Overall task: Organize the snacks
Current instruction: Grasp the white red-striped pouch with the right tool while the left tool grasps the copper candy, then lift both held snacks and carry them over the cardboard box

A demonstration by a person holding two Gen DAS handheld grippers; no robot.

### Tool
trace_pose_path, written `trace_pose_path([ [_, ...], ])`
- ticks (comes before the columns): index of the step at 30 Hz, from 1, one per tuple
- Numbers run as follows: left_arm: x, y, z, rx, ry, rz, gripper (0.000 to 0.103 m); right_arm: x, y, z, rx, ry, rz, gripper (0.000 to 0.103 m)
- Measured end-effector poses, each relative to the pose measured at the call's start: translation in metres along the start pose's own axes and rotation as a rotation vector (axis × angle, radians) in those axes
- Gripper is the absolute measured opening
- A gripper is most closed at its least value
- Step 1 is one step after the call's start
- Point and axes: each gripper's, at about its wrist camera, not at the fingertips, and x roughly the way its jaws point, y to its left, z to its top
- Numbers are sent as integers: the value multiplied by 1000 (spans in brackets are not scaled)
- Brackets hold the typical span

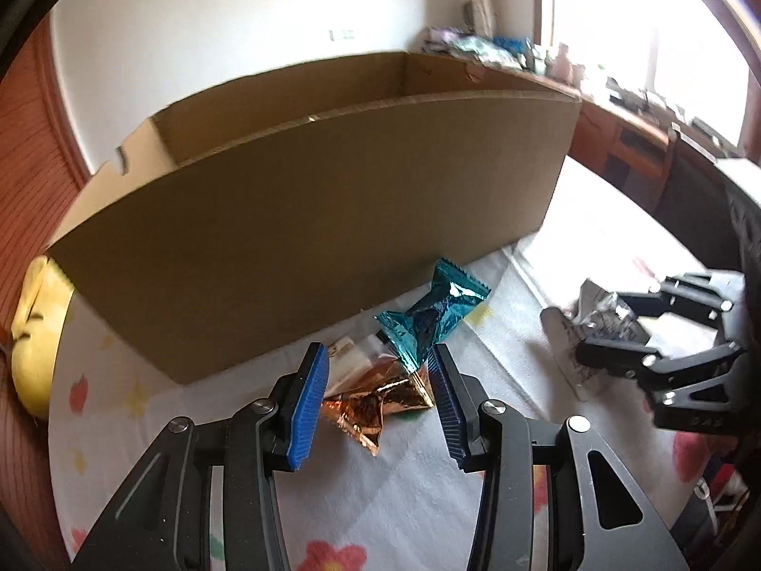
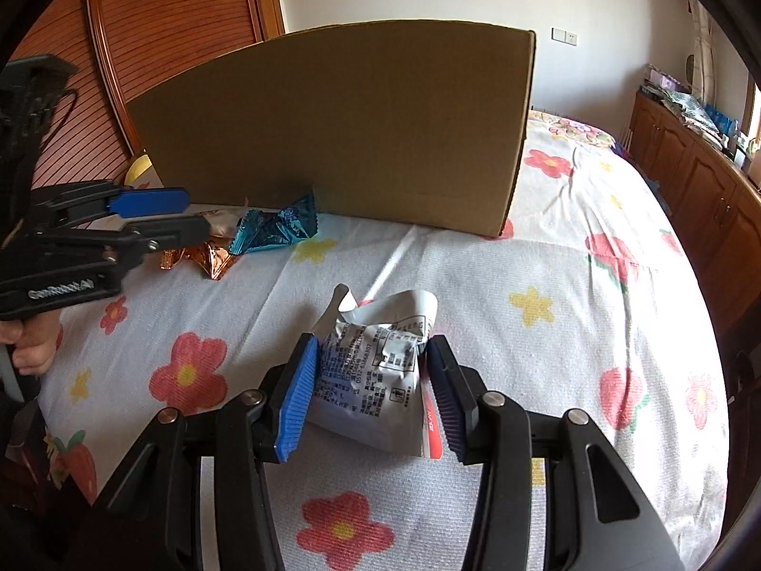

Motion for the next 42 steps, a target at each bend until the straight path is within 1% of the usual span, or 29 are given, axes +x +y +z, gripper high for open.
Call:
trace_pose_path([
  [2, 8, -5, -1, 36, 40, -15, 45, 0, -1, 0, 1, 0, 0, 48],
  [4, 12, -9, -3, 61, 61, -18, 45, 0, -2, -1, 1, -1, 3, 48],
  [7, 11, -14, -6, 79, 75, -34, 45, 0, -2, -1, 3, -2, 6, 48],
  [13, 13, -16, -7, 101, 91, -18, 45, 0, -2, -2, 3, -2, 6, 48],
  [19, 15, -7, -10, 99, 94, 14, 45, 0, -2, -2, 3, -2, 6, 48],
  [24, 17, 6, -12, 43, 98, -32, 45, 0, -2, -2, 4, -3, 8, 48],
  [25, 17, 7, -13, 38, 96, -35, 45, 0, -2, -2, 4, -3, 8, 48],
  [26, 18, 8, -13, 35, 93, -39, 42, 0, -2, -2, 4, -3, 8, 48],
  [28, 17, 7, -14, 30, 89, -48, 30, 0, -2, -2, 4, -3, 8, 48],
  [29, 17, 7, -15, 29, 87, -47, 28, 0, -2, -2, 4, -3, 8, 48],
  [31, 16, 6, -16, 28, 70, -27, 26, 0, -3, -2, 4, -3, 9, 48],
  [34, 14, 5, -20, 7, 58, -28, 24, 0, -3, -2, 4, -3, 9, 48],
  [42, 1, -1, -30, -7, 39, -23, 23, 0, -3, -2, 5, -3, 10, 49],
])
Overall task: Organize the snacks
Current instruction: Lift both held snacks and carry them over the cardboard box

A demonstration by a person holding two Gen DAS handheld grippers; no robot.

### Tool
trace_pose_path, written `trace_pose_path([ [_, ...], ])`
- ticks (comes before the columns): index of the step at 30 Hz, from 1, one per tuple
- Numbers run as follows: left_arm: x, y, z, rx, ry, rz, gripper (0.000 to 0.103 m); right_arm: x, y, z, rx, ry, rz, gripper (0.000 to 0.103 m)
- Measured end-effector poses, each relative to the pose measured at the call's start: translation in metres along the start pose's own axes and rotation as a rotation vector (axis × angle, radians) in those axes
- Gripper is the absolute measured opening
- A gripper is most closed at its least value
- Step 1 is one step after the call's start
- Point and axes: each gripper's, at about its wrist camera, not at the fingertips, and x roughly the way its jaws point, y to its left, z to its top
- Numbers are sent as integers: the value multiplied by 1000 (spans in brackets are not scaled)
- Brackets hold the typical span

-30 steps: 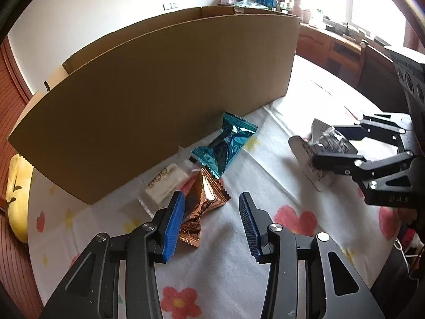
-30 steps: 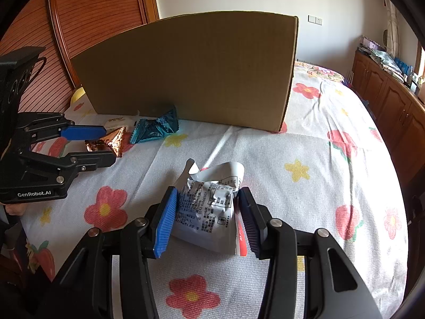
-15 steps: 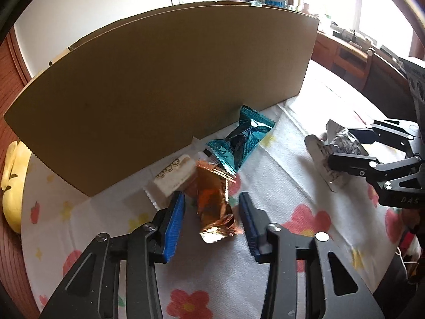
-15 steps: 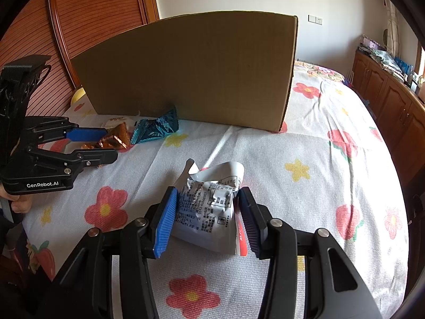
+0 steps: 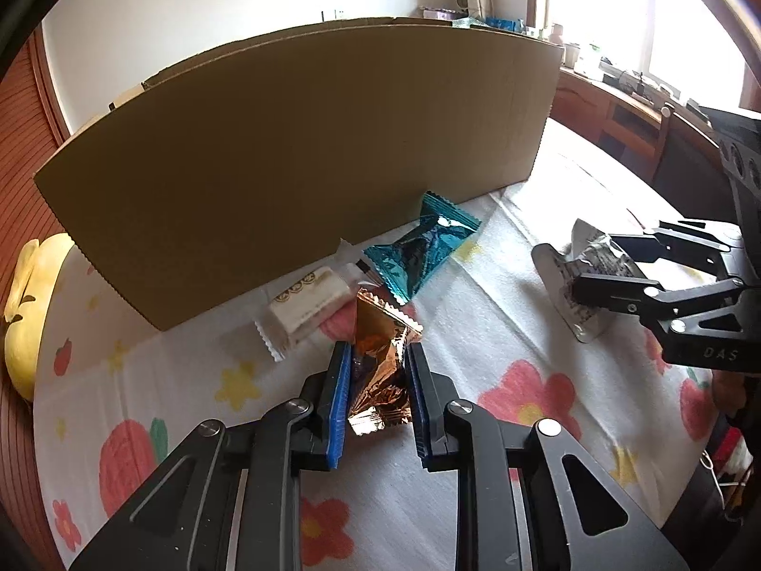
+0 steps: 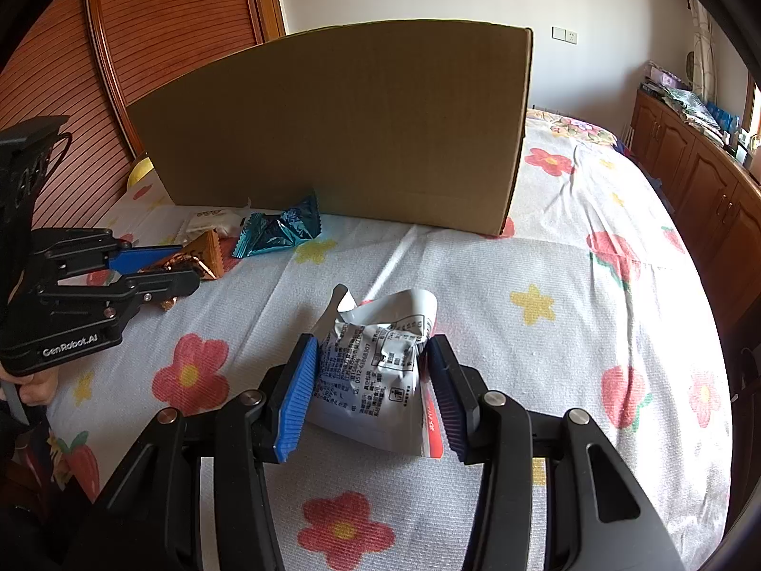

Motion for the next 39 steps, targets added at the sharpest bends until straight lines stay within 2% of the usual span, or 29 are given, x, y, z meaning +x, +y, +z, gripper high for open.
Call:
trace_pose_path([
  [11, -19, -10, 1, 0, -42, -14, 23, -3, 2, 0, 1, -9, 26, 46],
  [23, -55, -5, 8, -4, -114, -21, 23, -25, 10, 5, -11, -81, 31, 46],
  [31, -86, 6, 22, -21, -187, 1, 23, -51, 15, 27, -31, -161, 36, 46],
  [39, -106, 22, 44, -37, -245, 41, 23, -66, 21, 66, -79, -234, 8, 46],
])
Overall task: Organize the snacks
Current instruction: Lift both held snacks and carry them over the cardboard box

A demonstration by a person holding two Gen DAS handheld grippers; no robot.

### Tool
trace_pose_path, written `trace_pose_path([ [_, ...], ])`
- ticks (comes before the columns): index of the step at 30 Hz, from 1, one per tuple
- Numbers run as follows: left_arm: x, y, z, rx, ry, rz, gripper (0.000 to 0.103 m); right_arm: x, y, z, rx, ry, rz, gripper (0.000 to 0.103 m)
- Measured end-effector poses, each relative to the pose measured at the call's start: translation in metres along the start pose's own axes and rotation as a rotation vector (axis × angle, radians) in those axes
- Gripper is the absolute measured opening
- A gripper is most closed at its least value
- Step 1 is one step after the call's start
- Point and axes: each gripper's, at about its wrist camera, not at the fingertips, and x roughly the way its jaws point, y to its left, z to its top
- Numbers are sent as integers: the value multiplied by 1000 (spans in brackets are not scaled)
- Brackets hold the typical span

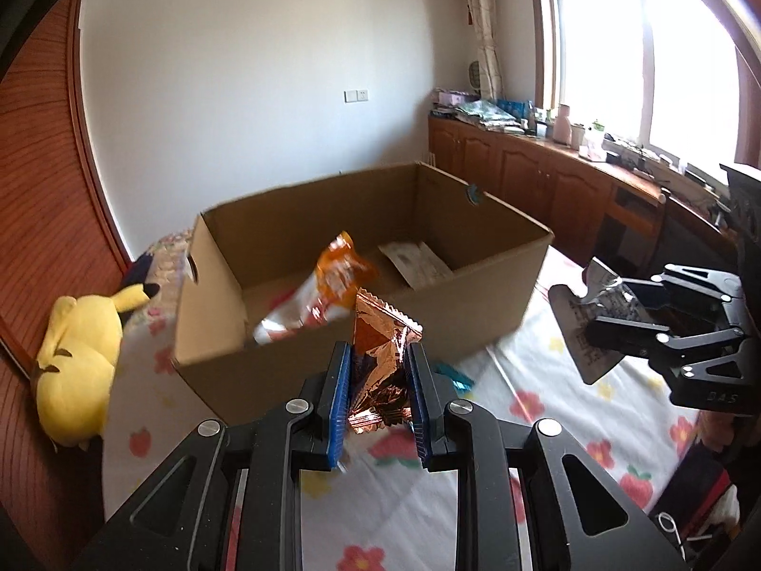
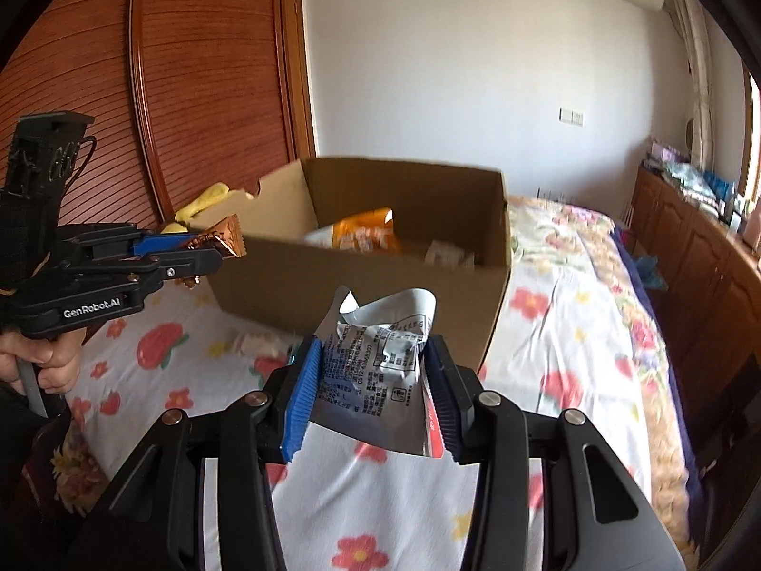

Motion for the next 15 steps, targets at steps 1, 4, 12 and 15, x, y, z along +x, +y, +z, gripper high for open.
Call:
trace_pose_path([
  [1, -1, 1, 2, 1, -5, 6, 23, -3, -2, 3, -3, -7, -1, 46],
  [4, 0, 5, 12, -7, -15, 15, 23, 2, -3, 18, -8, -21, -2, 46],
  [12, 11, 9, 26, -18, -19, 56, 23, 19, -9, 50, 9, -36, 1, 46],
  [15, 17, 6, 28, -21, -10, 75, 24, 30, -13, 59, 27, -33, -2, 46],
])
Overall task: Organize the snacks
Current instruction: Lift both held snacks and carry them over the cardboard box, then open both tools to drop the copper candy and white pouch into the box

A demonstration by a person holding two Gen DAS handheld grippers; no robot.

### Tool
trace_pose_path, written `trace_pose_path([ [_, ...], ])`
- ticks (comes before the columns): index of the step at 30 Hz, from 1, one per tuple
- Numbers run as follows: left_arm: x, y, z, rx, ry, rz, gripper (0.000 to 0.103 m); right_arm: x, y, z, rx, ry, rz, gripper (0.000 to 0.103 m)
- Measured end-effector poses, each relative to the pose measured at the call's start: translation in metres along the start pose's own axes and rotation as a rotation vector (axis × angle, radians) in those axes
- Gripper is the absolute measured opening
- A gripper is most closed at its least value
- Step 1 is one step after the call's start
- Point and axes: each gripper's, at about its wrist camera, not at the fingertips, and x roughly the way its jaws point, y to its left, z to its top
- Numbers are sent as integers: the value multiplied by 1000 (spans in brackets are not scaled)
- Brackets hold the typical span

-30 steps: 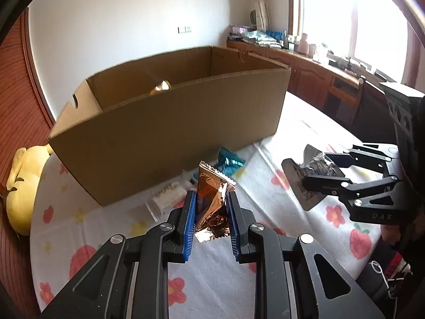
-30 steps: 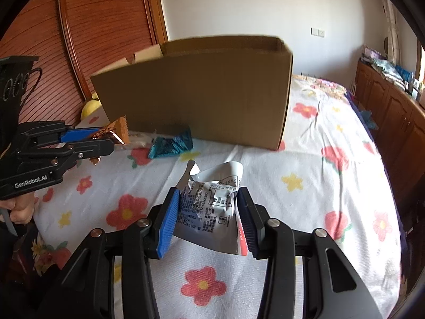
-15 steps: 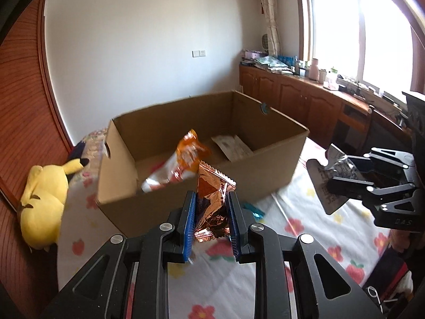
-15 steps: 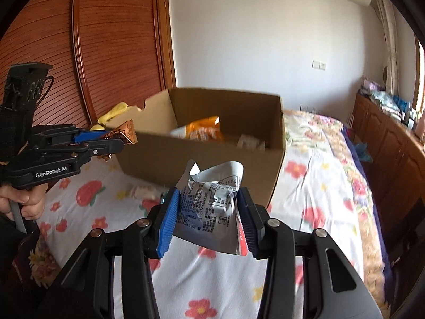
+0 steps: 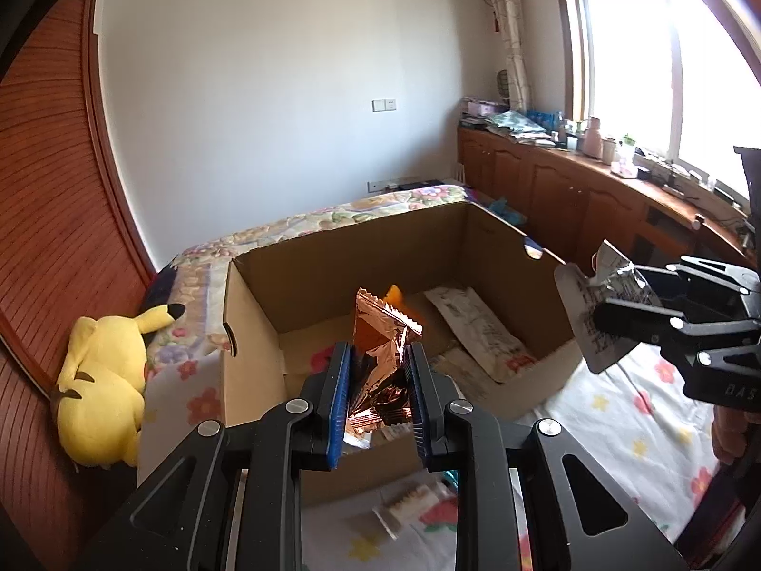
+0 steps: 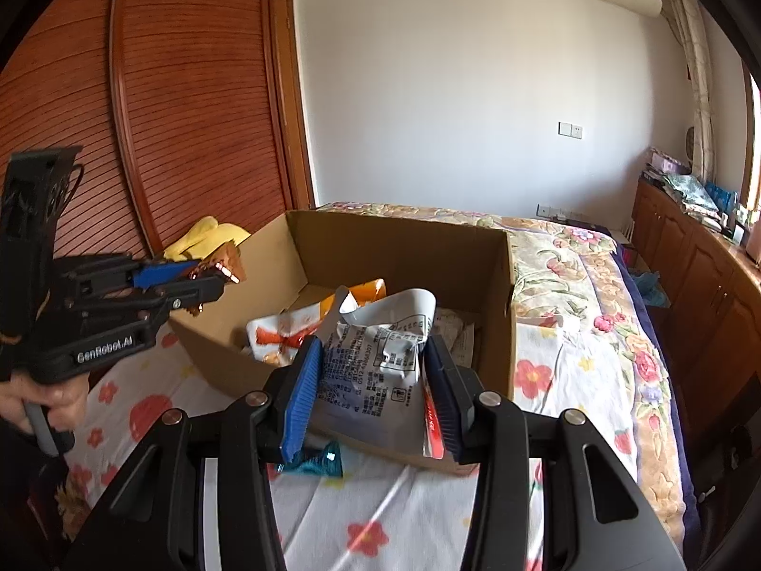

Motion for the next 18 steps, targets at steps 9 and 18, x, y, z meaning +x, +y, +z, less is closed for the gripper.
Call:
trace_pose_path([
  [9, 21, 4, 11, -25, 38, 31, 24, 38, -9, 19, 20, 47, -31, 46],
  [18, 31, 9, 18, -38, 66, 63, 24, 68, -21, 18, 73, 103, -37, 48],
])
